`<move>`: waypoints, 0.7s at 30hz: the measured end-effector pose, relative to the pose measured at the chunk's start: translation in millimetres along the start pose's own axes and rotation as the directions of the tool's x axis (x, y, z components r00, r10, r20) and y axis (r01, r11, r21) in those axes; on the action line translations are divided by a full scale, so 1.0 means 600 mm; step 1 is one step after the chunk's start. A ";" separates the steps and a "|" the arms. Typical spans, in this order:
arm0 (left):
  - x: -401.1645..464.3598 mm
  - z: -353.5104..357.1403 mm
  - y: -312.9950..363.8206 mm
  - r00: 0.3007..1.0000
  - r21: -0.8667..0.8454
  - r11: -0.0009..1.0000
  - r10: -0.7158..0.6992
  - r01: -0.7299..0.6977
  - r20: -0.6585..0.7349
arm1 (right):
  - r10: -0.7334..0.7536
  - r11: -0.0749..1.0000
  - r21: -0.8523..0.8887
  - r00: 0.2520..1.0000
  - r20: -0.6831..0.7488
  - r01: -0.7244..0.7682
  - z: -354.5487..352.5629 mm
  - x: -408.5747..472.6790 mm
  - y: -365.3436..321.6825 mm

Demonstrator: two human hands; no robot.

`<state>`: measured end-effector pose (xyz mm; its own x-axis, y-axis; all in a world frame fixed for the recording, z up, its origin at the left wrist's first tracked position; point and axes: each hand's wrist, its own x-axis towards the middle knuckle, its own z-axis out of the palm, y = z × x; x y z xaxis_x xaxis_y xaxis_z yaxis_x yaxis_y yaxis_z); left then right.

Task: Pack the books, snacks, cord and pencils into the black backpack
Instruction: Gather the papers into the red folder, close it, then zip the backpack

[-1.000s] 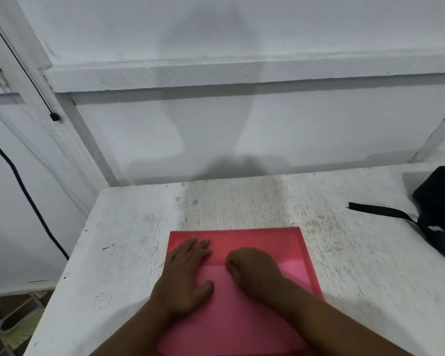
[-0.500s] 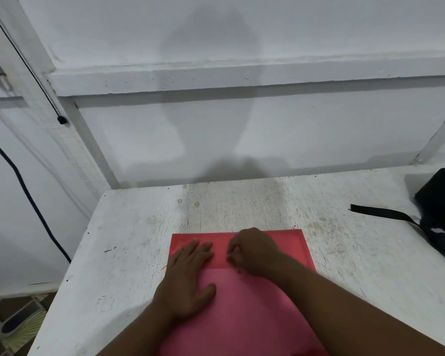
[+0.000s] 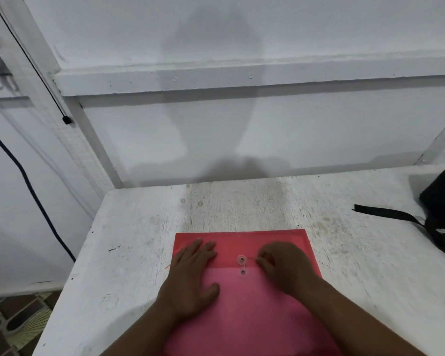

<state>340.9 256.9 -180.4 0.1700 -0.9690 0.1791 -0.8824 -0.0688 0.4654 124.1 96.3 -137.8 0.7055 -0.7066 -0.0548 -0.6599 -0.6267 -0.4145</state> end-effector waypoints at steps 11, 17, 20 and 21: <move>-0.001 0.000 0.000 1.000 0.010 1.000 -0.007 0.007 0.000 | -0.163 0.987 -0.028 0.985 -0.065 0.161 0.045 -0.052 -0.037; -0.001 -0.001 0.002 1.000 0.008 1.000 -0.002 0.002 -0.005 | -0.222 0.969 -0.135 0.969 -0.106 0.207 0.055 -0.055 -0.058; -0.002 0.000 0.001 1.000 0.014 1.000 0.006 -0.006 -0.007 | -0.259 0.957 -0.153 0.963 -0.071 0.246 0.053 -0.043 -0.067; -0.002 0.000 0.001 1.000 0.019 1.000 0.012 -0.012 -0.010 | -0.275 0.950 -0.170 0.959 -0.068 0.261 0.051 -0.037 -0.071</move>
<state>340.3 257.9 -180.5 0.1639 -0.9674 0.1932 -0.8923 -0.0619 0.4472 144.3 148.9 -146.7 0.8406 -0.5273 0.1236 -0.4869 -0.8357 -0.2539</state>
